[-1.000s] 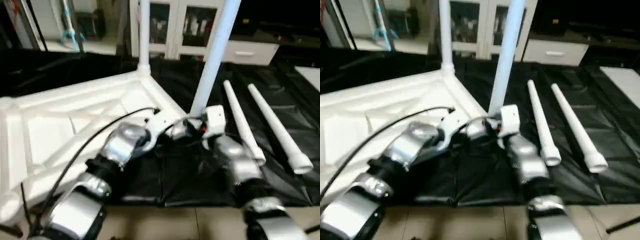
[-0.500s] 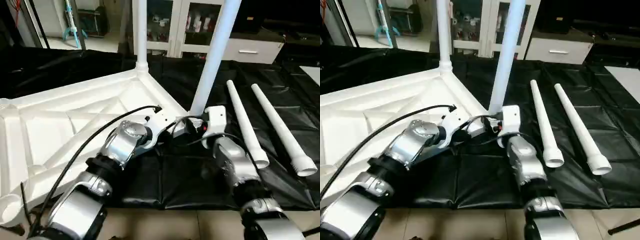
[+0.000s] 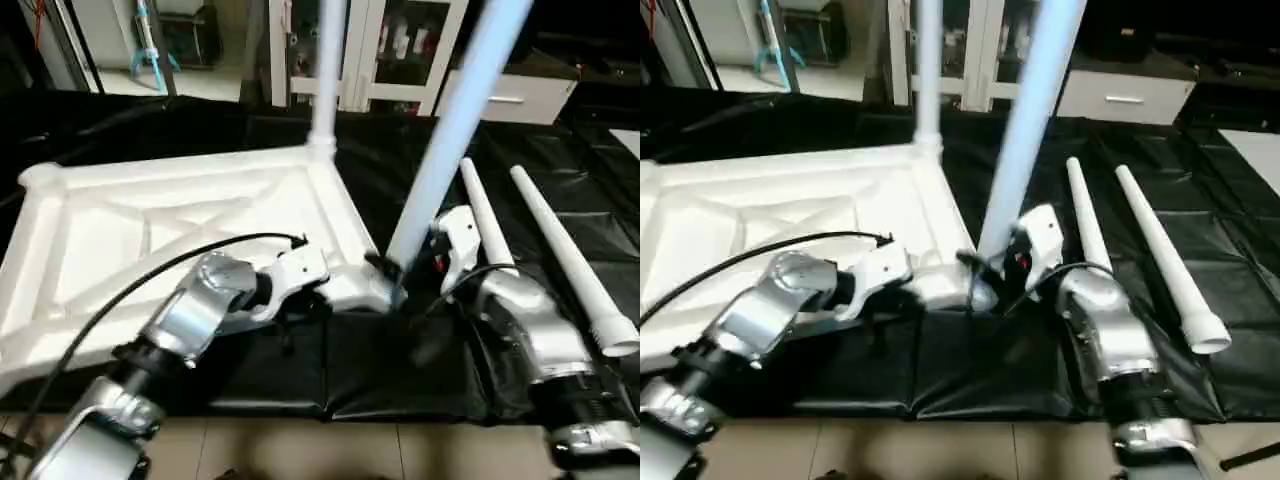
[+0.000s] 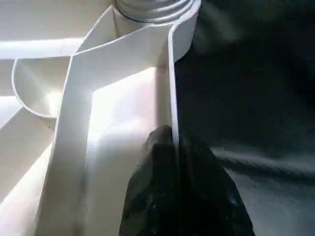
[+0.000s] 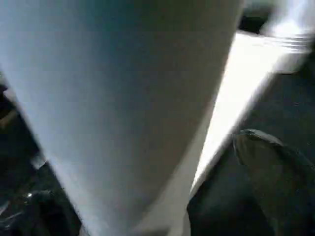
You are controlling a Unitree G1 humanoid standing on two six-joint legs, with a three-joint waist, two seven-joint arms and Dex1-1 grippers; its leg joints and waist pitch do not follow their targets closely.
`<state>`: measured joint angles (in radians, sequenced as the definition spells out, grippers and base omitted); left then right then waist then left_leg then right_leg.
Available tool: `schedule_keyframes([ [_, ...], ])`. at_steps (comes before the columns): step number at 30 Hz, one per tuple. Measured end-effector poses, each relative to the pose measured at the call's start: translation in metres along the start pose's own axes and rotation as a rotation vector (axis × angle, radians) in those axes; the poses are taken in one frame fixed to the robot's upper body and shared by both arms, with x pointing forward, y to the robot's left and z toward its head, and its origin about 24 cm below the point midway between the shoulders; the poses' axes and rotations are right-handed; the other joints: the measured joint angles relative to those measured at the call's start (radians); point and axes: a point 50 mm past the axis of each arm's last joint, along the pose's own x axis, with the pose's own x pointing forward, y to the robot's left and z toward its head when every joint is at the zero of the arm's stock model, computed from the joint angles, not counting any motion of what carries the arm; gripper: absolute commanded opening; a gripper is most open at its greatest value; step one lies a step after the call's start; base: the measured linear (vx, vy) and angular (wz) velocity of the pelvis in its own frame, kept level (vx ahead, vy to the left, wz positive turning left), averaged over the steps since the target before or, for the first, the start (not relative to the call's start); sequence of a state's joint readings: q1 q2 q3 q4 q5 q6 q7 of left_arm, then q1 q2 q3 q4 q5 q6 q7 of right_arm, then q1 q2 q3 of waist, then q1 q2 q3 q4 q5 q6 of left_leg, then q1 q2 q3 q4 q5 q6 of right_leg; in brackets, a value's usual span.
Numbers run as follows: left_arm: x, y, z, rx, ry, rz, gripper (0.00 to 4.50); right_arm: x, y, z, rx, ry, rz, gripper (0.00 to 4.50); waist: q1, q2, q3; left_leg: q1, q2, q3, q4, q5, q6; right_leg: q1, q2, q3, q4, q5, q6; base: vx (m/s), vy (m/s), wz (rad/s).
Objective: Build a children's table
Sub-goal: Rotate leg to tighten
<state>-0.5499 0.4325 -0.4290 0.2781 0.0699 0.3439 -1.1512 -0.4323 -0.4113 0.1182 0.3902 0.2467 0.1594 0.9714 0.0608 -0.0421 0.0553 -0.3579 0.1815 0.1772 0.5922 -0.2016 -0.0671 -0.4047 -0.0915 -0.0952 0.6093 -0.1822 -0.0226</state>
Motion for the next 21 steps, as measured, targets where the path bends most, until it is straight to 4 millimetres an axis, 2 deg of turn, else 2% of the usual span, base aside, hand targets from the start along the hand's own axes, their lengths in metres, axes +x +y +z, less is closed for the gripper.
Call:
schedule_keyframes([
  [6, -0.008, -0.007, -0.006, 0.017, 0.012, -0.074, 0.00, -0.012, 0.005, -0.004, -0.034, 0.098, 0.201, 4.45, 0.003, -0.008, -0.001, 0.000, 0.000, 0.000, 0.001, 0.000, 0.000, 0.001, 0.000, 0.000, 0.000, 0.000, 0.000, 0.000, 0.000, 0.00],
  [19, -0.013, -0.009, -0.009, 0.016, 0.019, -0.130, 0.00, -0.015, 0.012, -0.013, -0.037, 0.177, 0.343, 4.45, 0.007, -0.010, -0.002, 0.001, 0.000, 0.000, 0.001, 0.000, 0.000, 0.001, 0.000, 0.000, 0.001, 0.000, 0.000, 0.000, 0.000, 0.00],
  [20, -0.013, -0.009, -0.009, 0.016, 0.019, -0.131, 0.00, -0.015, 0.013, -0.015, -0.035, 0.183, 0.349, 4.17, 0.008, -0.010, -0.002, 0.001, 0.000, 0.000, 0.001, 0.000, 0.000, 0.001, 0.000, 0.000, 0.001, 0.000, 0.000, 0.000, 0.000, 0.00],
  [21, -0.013, -0.009, -0.009, 0.018, 0.020, -0.133, 0.00, -0.014, 0.013, -0.017, -0.031, 0.191, 0.357, 4.17, 0.009, -0.010, -0.002, 0.001, 0.000, 0.000, 0.001, 0.000, 0.000, 0.002, 0.000, 0.000, 0.001, 0.000, 0.000, 0.000, 0.000, 0.00],
])
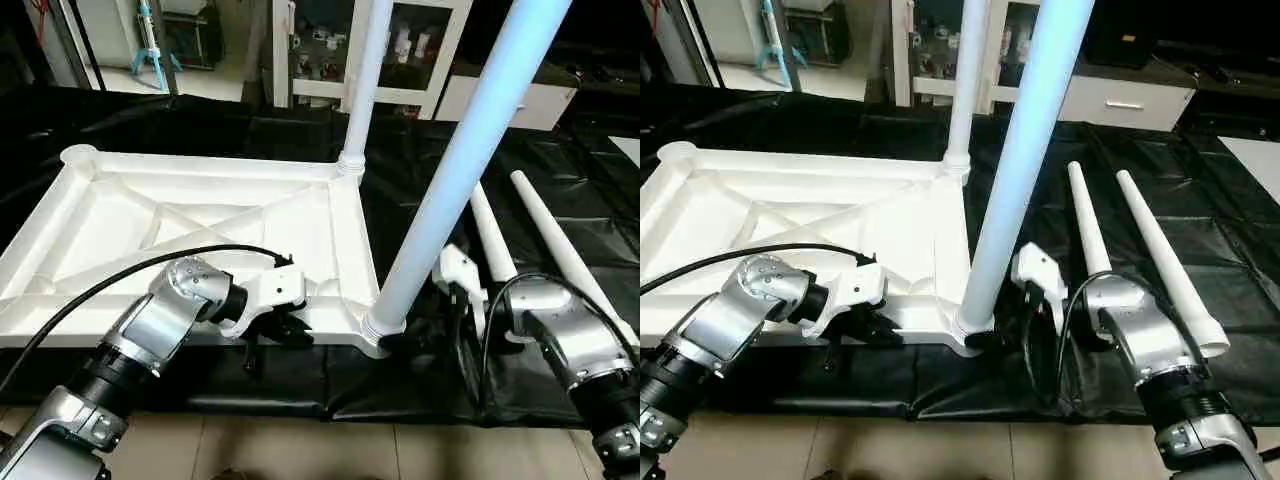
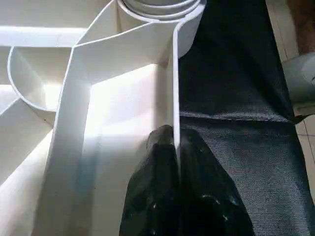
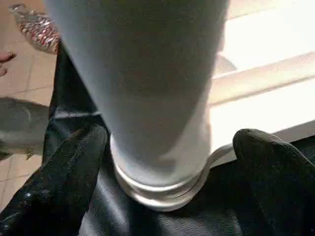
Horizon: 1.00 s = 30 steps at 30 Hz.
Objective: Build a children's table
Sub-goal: Rotate leg to tighten
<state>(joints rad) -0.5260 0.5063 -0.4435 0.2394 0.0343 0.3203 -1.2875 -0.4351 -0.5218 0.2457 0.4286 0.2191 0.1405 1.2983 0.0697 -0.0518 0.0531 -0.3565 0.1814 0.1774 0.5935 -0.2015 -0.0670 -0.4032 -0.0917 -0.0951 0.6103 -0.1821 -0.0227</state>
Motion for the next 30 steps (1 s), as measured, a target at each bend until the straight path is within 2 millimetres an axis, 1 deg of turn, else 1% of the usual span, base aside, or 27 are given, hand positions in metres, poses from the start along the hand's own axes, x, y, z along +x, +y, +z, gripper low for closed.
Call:
schedule_keyframes([
  [1, 0.000, 0.000, 0.000, 0.002, 0.001, -0.001, 0.00, 0.001, 0.000, -0.002, 0.006, 0.006, 0.003, 4.17, 0.001, 0.000, 0.000, 0.000, 0.000, 0.000, 0.000, 0.000, 0.000, 0.000, 0.000, 0.000, 0.000, 0.000, 0.000, 0.000, 0.000, 0.00],
  [3, 0.000, 0.000, 0.000, 0.004, 0.002, -0.004, 0.00, 0.001, 0.000, -0.005, 0.001, 0.020, 0.010, 3.91, 0.003, 0.000, 0.000, 0.000, 0.000, 0.000, 0.000, 0.000, 0.000, 0.000, 0.000, 0.000, 0.000, 0.000, 0.000, 0.000, 0.000, 0.00],
  [4, 0.000, 0.000, 0.000, 0.004, 0.002, -0.006, 0.00, 0.001, 0.000, -0.005, -0.002, 0.022, 0.012, 3.91, 0.005, 0.000, 0.000, 0.000, 0.000, 0.000, 0.000, 0.000, 0.000, 0.000, 0.000, 0.000, 0.000, 0.000, 0.000, 0.000, 0.000, 0.00],
  [5, 0.000, 0.000, 0.000, 0.004, 0.002, -0.008, 0.00, 0.001, 0.000, -0.005, -0.003, 0.022, 0.012, 3.68, 0.005, 0.000, 0.000, 0.000, 0.000, 0.000, 0.000, 0.000, 0.000, 0.000, 0.000, 0.000, 0.000, 0.000, 0.000, 0.000, 0.000, 0.00],
  [7, 0.000, 0.000, 0.000, 0.004, 0.005, -0.011, 0.00, 0.002, 0.001, -0.005, -0.006, 0.022, 0.018, 3.53, 0.007, -0.001, -0.001, 0.000, 0.000, 0.000, 0.000, 0.000, 0.000, 0.000, 0.000, 0.000, 0.000, 0.000, 0.000, 0.000, 0.000, 0.00],
  [8, 0.000, 0.000, 0.000, 0.004, 0.006, -0.011, 0.00, 0.003, 0.001, -0.005, -0.008, 0.020, 0.022, 3.53, 0.008, -0.001, -0.001, 0.000, 0.000, 0.000, 0.000, 0.000, 0.000, 0.000, 0.000, 0.000, 0.001, 0.000, 0.000, 0.000, 0.000, 0.00],
  [10, 0.000, 0.000, 0.000, 0.004, 0.007, -0.011, 0.00, 0.004, 0.001, -0.006, -0.007, 0.017, 0.025, 3.35, 0.010, -0.002, -0.001, 0.001, 0.000, 0.000, 0.001, 0.000, 0.000, 0.001, 0.000, 0.000, 0.001, 0.000, 0.000, 0.000, 0.000, 0.00],
  [11, 0.000, 0.000, -0.001, 0.004, 0.008, -0.011, 0.00, 0.004, 0.001, -0.006, -0.005, 0.016, 0.026, 3.17, 0.010, -0.003, -0.002, 0.002, 0.000, 0.000, 0.001, 0.000, 0.000, 0.001, 0.000, 0.000, 0.001, 0.000, 0.000, 0.000, 0.000, 0.00],
  [12, 0.000, 0.000, -0.001, 0.003, 0.009, -0.011, 0.00, 0.005, 0.001, -0.006, -0.004, 0.015, 0.028, 3.17, 0.010, -0.003, -0.002, 0.003, 0.000, 0.000, 0.001, 0.000, 0.000, 0.002, 0.000, 0.000, 0.001, 0.000, 0.000, 0.000, 0.000, 0.00],
  [15, 0.000, 0.000, -0.001, 0.004, 0.010, -0.011, 0.00, 0.006, 0.001, -0.007, -0.004, 0.012, 0.034, 2.89, 0.010, -0.003, -0.002, 0.004, 0.000, 0.000, 0.001, 0.000, 0.000, 0.003, 0.000, 0.000, 0.001, 0.000, 0.000, 0.000, 0.000, 0.00],
  [18, -0.001, 0.000, -0.001, 0.005, 0.011, -0.012, 0.00, 0.006, 0.001, -0.007, -0.007, 0.007, 0.038, 2.77, 0.009, -0.003, -0.002, 0.005, 0.000, 0.000, 0.001, 0.000, 0.000, 0.003, 0.000, 0.000, 0.001, 0.000, 0.000, 0.000, 0.000, 0.00],
  [23, -0.001, 0.001, -0.002, 0.000, 0.016, -0.011, 0.00, 0.008, 0.000, -0.008, 0.003, -0.006, 0.030, 2.72, 0.008, -0.003, -0.002, 0.006, 0.001, 0.000, 0.001, 0.000, 0.000, 0.004, 0.000, 0.000, 0.002, 0.000, 0.000, 0.000, 0.000, 0.00],
  [25, 0.000, 0.004, -0.001, -0.014, 0.021, 0.002, 0.00, 0.014, -0.001, -0.010, 0.028, -0.037, -0.002, 2.72, 0.006, -0.004, -0.002, 0.006, 0.001, 0.000, 0.001, 0.000, -0.001, 0.007, 0.000, 0.000, 0.002, 0.001, -0.001, 0.000, 0.000, 0.00],
  [27, 0.003, 0.012, 0.000, -0.039, 0.033, 0.065, 0.00, 0.019, -0.007, -0.015, 0.085, -0.078, -0.109, 2.72, 0.002, -0.004, -0.003, 0.010, 0.000, 0.000, 0.001, 0.001, -0.001, 0.011, 0.000, 0.000, 0.002, -0.001, 0.001, 0.000, 0.000, 0.00],
  [30, 0.012, 0.022, 0.005, -0.088, 0.016, 0.151, 0.00, 0.026, -0.015, -0.018, 0.157, -0.122, -0.254, 2.70, -0.007, -0.004, -0.003, 0.010, 0.000, -0.001, 0.003, 0.001, -0.001, 0.012, 0.000, 0.000, 0.000, -0.002, 0.003, 0.000, 0.000, 0.00],
])
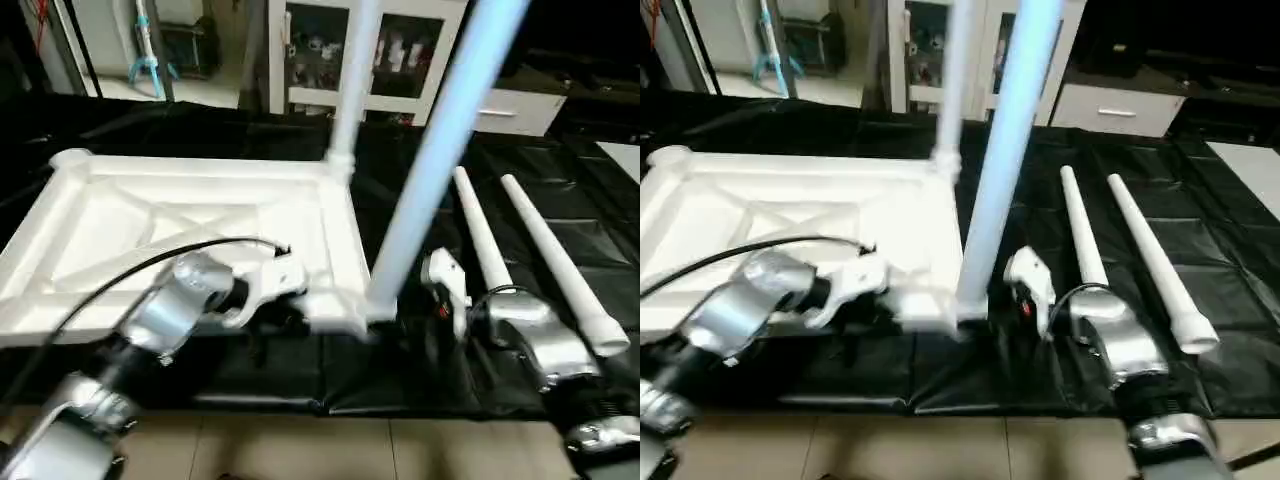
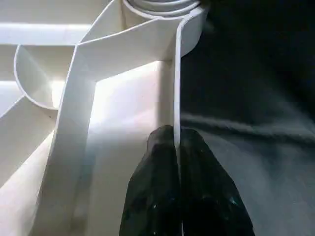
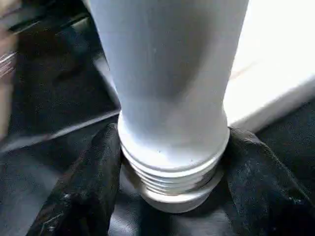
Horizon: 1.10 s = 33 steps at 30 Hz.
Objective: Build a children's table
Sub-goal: Rotate leg to tighten
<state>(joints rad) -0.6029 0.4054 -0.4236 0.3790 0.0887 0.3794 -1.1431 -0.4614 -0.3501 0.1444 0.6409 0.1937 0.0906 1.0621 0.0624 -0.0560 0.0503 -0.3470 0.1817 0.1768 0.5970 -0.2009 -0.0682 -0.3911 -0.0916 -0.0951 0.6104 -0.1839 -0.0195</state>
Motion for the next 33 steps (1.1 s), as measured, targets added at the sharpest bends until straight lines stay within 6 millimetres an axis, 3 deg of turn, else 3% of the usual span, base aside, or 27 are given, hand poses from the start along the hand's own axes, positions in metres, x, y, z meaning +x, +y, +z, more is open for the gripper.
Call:
schedule_keyframes([
  [12, 0.035, 0.023, 0.024, -0.157, -0.006, 0.301, 0.00, 0.056, -0.010, 0.009, 0.145, -0.131, -0.596, 2.69, -0.016, 0.003, 0.000, 0.003, 0.000, -0.004, 0.002, 0.000, 0.000, 0.002, 0.000, -0.005, -0.010, 0.000, 0.001, 0.000, 0.000, 0.00],
  [27, 0.034, 0.024, 0.027, -0.150, -0.030, 0.313, 0.00, 0.058, -0.008, 0.008, 0.126, -0.203, -0.646, 2.67, -0.012, 0.006, 0.001, -0.003, -0.001, -0.003, -0.002, 0.000, 0.000, 0.001, 0.000, -0.003, -0.014, 0.003, -0.002, 0.000, 0.000, 0.00],
  [28, 0.034, 0.024, 0.027, -0.146, -0.032, 0.309, 0.00, 0.057, -0.009, 0.008, 0.125, -0.206, -0.646, 3.23, -0.011, 0.006, 0.001, -0.003, -0.001, -0.003, -0.003, 0.000, 0.000, 0.000, 0.000, -0.003, -0.014, 0.004, -0.002, 0.000, 0.000, 0.00],
  [33, 0.025, 0.021, 0.027, -0.090, -0.026, 0.273, 0.00, 0.040, -0.013, 0.010, 0.047, -0.190, -0.540, 3.67, -0.005, 0.007, 0.001, -0.010, -0.001, -0.002, -0.004, 0.000, 0.001, -0.007, 0.000, -0.003, -0.013, 0.011, -0.006, 0.000, 0.000, 0.00],
])
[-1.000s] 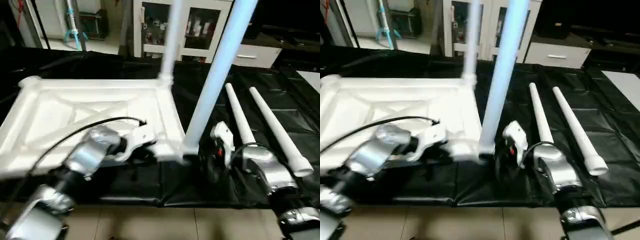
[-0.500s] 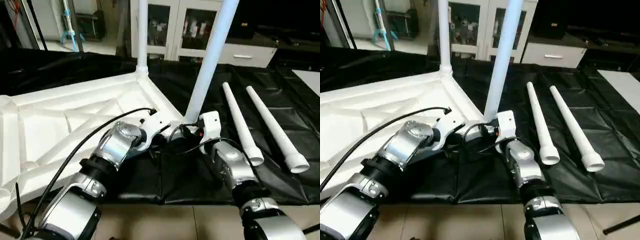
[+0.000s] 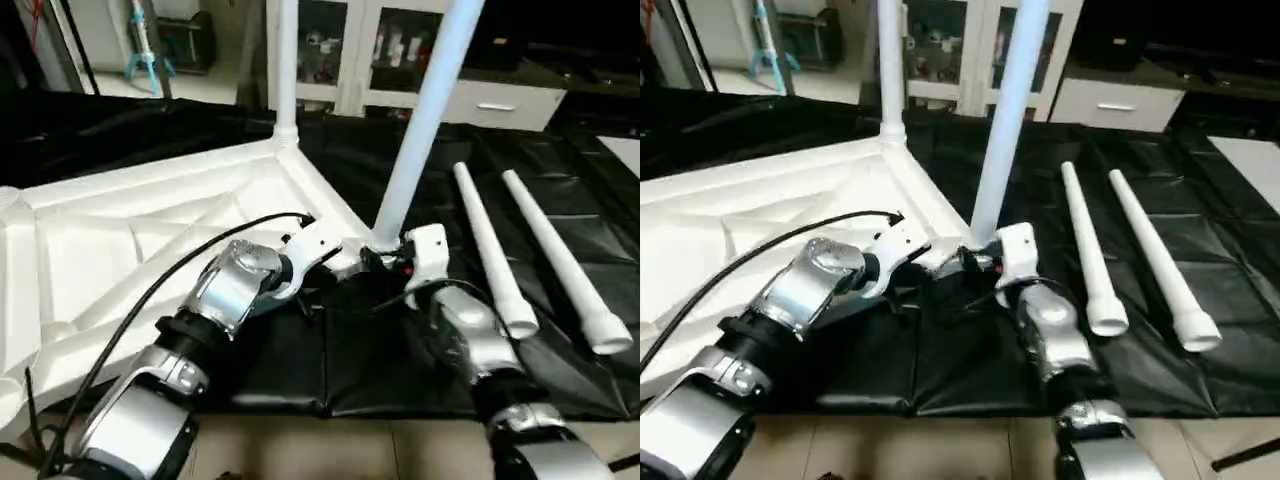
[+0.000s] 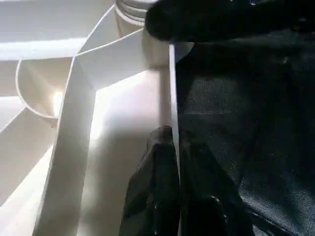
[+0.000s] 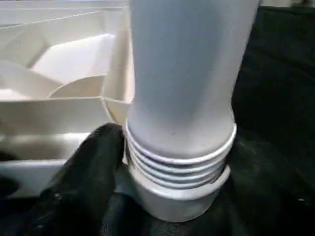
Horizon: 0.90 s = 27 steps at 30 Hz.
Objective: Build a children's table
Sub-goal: Rotate leg to tighten
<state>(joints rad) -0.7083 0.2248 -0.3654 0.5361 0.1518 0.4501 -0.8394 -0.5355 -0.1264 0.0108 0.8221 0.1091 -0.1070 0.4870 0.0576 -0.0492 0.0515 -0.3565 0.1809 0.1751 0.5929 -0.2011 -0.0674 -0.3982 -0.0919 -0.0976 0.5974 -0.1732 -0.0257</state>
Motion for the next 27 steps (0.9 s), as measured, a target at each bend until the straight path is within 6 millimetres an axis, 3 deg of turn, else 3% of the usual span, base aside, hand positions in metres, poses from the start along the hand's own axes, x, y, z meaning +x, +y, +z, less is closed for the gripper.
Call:
schedule_keyframes([
  [5, -0.015, -0.002, -0.005, 0.060, 0.016, -0.047, 0.00, -0.014, -0.013, 0.013, -0.124, 0.046, 0.206, 4.21, 0.001, 0.000, 0.000, -0.008, 0.003, 0.001, -0.002, 0.002, 0.008, -0.008, 0.002, -0.002, 0.000, -0.002, 0.001, 0.000, 0.000, 0.00],
  [12, -0.029, -0.010, -0.015, 0.092, 0.044, -0.119, 0.00, -0.032, -0.022, 0.020, -0.207, 0.133, 0.461, 4.27, 0.001, -0.001, -0.001, -0.007, 0.005, 0.005, 0.000, 0.000, 0.010, -0.008, 0.002, -0.001, 0.001, -0.003, -0.001, 0.000, 0.000, 0.00],
  [22, -0.034, -0.014, -0.017, 0.101, 0.058, -0.153, 0.00, -0.031, -0.018, 0.022, -0.206, 0.131, 0.528, 4.27, 0.000, -0.004, 0.000, -0.006, 0.006, 0.007, 0.002, -0.001, 0.008, -0.008, 0.002, 0.000, 0.004, -0.003, -0.001, 0.000, 0.000, 0.00],
  [27, -0.038, -0.018, -0.020, 0.108, 0.051, -0.193, 0.00, -0.036, -0.026, 0.027, -0.221, 0.137, 0.541, 4.27, 0.005, -0.005, 0.000, -0.006, 0.006, 0.007, 0.003, 0.000, 0.010, -0.008, 0.002, 0.000, 0.004, -0.003, -0.001, 0.000, 0.000, 0.00],
])
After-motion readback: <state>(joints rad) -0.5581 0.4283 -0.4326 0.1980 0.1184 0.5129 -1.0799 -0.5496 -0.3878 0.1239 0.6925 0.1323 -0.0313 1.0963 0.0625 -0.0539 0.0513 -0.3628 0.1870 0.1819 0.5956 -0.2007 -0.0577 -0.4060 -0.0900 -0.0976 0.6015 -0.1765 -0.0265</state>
